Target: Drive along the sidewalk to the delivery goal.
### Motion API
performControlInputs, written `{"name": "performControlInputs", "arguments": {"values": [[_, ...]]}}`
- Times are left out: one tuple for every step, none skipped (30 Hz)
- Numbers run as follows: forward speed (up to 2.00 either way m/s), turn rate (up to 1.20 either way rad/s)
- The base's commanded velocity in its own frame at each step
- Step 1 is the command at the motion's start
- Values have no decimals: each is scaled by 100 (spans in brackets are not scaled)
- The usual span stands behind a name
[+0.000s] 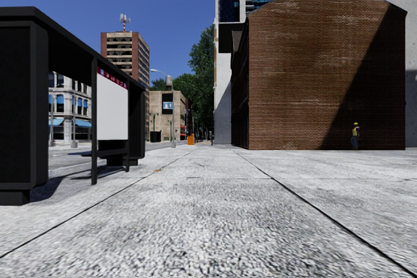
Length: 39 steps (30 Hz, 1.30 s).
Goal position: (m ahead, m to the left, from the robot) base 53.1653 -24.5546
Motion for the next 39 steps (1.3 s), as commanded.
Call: {"name": "performControlInputs", "arguments": {"values": [[200, 0], [200, 0], [200, 0], [200, 0], [200, 0], [200, 0], [200, 0], [200, 0], [200, 0], [200, 0], [200, 0], [200, 0], [200, 0], [200, 0], [200, 0], [200, 0], [200, 0], [200, 0], [200, 0], [200, 0], [200, 0], [200, 0], [200, 0], [200, 0], [200, 0], [200, 0], [200, 0], [200, 0], [200, 0], [200, 0], [200, 0], [200, 0], [200, 0], [200, 0], [200, 0], [200, 0], [200, 0], [200, 0], [200, 0]]}}
